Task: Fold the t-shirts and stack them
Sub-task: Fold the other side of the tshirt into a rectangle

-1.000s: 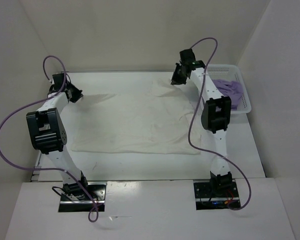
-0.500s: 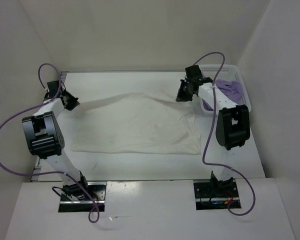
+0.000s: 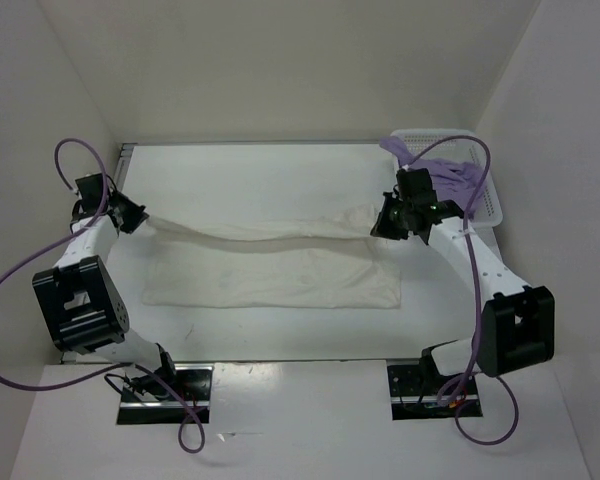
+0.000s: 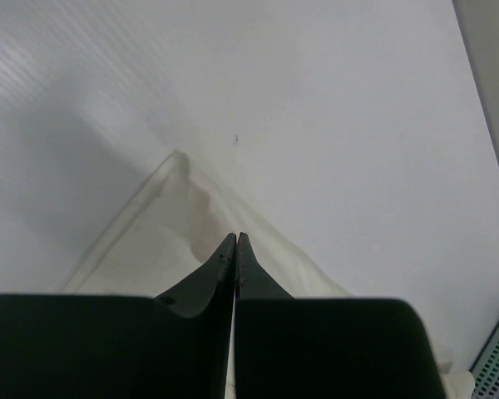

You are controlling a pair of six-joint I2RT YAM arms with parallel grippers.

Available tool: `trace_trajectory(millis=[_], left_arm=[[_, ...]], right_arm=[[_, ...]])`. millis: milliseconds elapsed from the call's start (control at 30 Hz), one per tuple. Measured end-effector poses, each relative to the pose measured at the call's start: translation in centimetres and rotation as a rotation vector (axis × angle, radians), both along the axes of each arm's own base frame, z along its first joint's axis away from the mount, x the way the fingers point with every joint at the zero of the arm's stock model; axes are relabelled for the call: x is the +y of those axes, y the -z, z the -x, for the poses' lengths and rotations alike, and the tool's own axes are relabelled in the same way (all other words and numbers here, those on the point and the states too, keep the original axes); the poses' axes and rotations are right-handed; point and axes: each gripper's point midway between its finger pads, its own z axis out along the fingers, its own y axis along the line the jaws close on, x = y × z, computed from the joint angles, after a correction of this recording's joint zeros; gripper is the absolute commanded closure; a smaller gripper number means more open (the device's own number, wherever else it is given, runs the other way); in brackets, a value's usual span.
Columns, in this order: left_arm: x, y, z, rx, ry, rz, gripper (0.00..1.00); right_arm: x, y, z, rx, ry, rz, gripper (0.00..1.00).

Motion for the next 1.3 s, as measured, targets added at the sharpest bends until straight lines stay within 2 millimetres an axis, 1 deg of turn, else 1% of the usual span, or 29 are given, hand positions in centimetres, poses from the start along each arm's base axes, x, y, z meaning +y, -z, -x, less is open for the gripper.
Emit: trace_trajectory(millis=[67,133,200,267,367,400,433,467,500,533,600,633,667,733,767,800,833,867,900,967,1000,1033,1067,1100,1167,1200,1267,1300], left_arm=[[-0.3,0.2,0.9,0.007,-0.002,0.001,1.00],[-0.7,1.1,2.0,0.032,-0.005,0.008,1.00],[-1.0,2.4,3.2,0.074,-0.013,0.018,1.00],[-1.3,3.7,4.4,0.122,-0.021,0.028,1.00],[-1.6,5.2,6.3,0.184,-0.041,0.036,0.93],[-1.7,5.7,7.3,0.201,-0.055,0.034,0.86],[-1.8,5.8,7.8,0.210,-0.059,0.033,0.82],[-1.9,5.8,8.5,0.212,-0.069,0.031,0.77],[-1.9,5.6,9.0,0.212,-0.081,0.031,0.73],[-1.9,5.3,9.3,0.208,-0.097,0.033,0.70],[-1.6,4.3,9.4,0.189,-0.125,0.030,0.68],[-1.5,3.9,9.3,0.181,-0.135,0.031,0.68],[-1.4,2.9,8.9,0.153,-0.138,0.027,0.68],[-1.6,1.9,8.0,0.113,-0.124,0.028,0.68],[-1.8,1.3,7.5,0.088,-0.109,0.028,0.68],[-2.3,0.9,6.9,0.066,-0.085,0.019,0.68],[-3.4,0.6,6.2,0.047,-0.041,0.009,0.67],[-4.4,0.4,5.7,0.036,-0.007,0.006,0.66],[-5.7,0.3,5.3,0.030,0.035,-0.002,0.66],[-9.0,0.3,4.5,0.014,0.143,-0.021,0.66],[-10.3,0.4,4.3,0.009,0.184,-0.022,0.66],[-11.9,0.8,4.1,0.011,0.231,-0.020,0.66],[-12.8,1.3,4.1,0.018,0.258,-0.014,0.66],[-13.3,2.1,4.1,0.035,0.279,-0.007,0.66],[-13.5,3.9,4.2,0.079,0.294,-0.001,0.66],[-13.4,4.8,4.2,0.103,0.295,0.004,0.66],[-13.3,6.2,4.6,0.143,0.300,0.030,0.66],[-13.3,6.5,4.7,0.151,0.299,0.037,0.66]], right_arm=[[-0.4,0.9,1.6,0.032,0.005,0.004,1.00],[-0.7,2.2,3.3,0.081,0.019,0.006,0.99],[-1.0,3.2,4.7,0.136,0.035,0.007,0.99],[-1.1,3.5,5.4,0.166,0.049,0.005,0.98],[-1.1,3.4,6.2,0.196,0.069,-0.006,0.98],[-1.1,3.3,6.6,0.204,0.077,-0.012,0.98],[-1.1,3.2,7.1,0.209,0.083,-0.018,0.98],[-1.2,3.0,7.6,0.216,0.090,-0.023,0.96],[-1.3,2.9,8.0,0.219,0.097,-0.027,0.86],[-1.4,2.8,8.5,0.224,0.103,-0.029,0.79],[-1.5,2.4,9.4,0.233,0.115,-0.032,0.67],[-1.5,2.3,9.6,0.235,0.116,-0.031,0.67],[-1.6,2.3,9.8,0.237,0.116,-0.029,0.67],[-1.6,2.4,9.9,0.246,0.115,-0.023,0.67],[-1.5,2.5,9.8,0.250,0.112,-0.019,0.71],[-1.3,2.5,9.6,0.248,0.102,-0.009,0.78],[-0.8,2.5,9.2,0.246,0.083,-0.001,0.92],[-0.6,2.5,9.0,0.242,0.074,0.001,0.98],[0.3,2.8,8.3,0.232,0.045,0.013,1.00],[1.7,3.1,7.1,0.221,0.015,0.026,1.00],[2.7,3.2,6.2,0.207,-0.008,0.032,0.97],[4.0,3.5,5.0,0.181,-0.030,0.043,0.90],[5.0,3.6,4.2,0.162,-0.047,0.042,0.75],[5.9,3.9,3.4,0.152,-0.059,0.048,0.69],[7.6,4.4,1.5,0.117,-0.081,0.067,0.62],[8.4,4.8,0.4,0.108,-0.085,0.080,0.56],[9.3,5.7,-1.4,0.087,-0.086,0.100,0.51],[9.4,6.3,-2.1,0.085,-0.083,0.116,0.51]])
